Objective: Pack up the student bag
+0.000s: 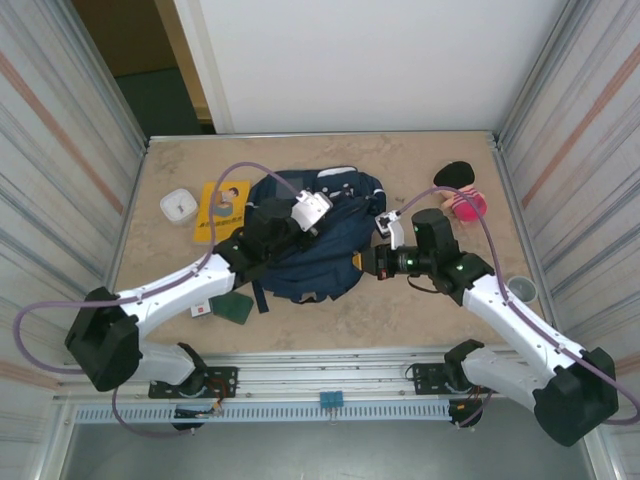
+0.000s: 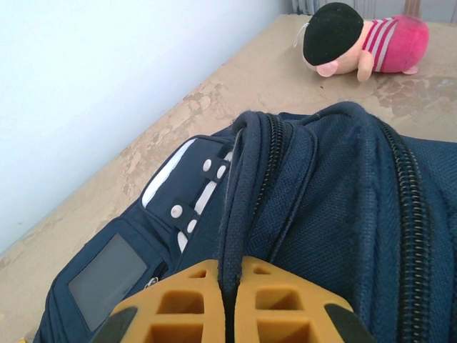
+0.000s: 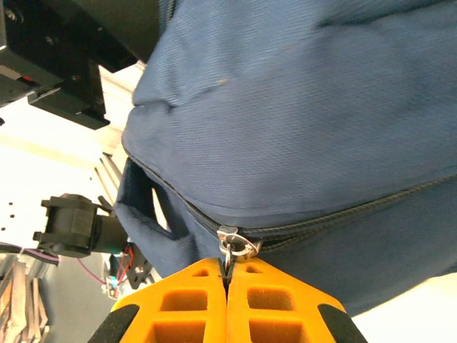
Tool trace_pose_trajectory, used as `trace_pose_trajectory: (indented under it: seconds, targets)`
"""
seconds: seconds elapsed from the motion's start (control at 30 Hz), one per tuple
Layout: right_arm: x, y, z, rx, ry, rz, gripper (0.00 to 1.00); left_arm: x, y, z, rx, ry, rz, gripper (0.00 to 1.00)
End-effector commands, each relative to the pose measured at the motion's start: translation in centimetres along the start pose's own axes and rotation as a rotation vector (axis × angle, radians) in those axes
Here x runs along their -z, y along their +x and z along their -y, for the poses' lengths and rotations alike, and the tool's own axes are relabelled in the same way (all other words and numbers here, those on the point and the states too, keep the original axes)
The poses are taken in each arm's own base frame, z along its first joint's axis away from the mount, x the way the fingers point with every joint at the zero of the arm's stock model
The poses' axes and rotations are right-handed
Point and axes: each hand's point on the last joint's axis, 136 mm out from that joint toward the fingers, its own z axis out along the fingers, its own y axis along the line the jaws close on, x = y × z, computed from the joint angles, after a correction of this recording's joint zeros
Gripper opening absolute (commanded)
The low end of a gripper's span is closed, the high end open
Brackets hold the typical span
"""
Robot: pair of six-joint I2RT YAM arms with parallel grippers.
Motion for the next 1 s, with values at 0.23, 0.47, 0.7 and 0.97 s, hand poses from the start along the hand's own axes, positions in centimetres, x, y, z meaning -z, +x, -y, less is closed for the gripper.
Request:
trace_pose_trajectory:
  seconds: [0.23, 0.47, 0.7, 0.97]
  targets:
    - [-2.2, -0.3, -2.7, -0.069, 0.013, -0.004, 0.00, -2.7, -4.6, -2.2, 0.240, -0.178, 0.094, 0.00]
    - [-3.5, 0.3, -0.8, -0.135, 0.112, -0.005, 0.00, -4.2, -6.4, -1.9, 0.352, -0.158, 0.116, 0.00]
    - [-4.7, 0.8, -1.7, -0.180, 0.083, 0.022, 0.00, -4.7, -7.1, -0.7, 0.383, -0.113, 0.133, 0.00]
    - [-5.8, 1.4, -1.8, -0.195, 0.087, 0.037, 0.15, -4.6, -7.8, 0.9, 0.354, -0.026, 0.157, 0.00]
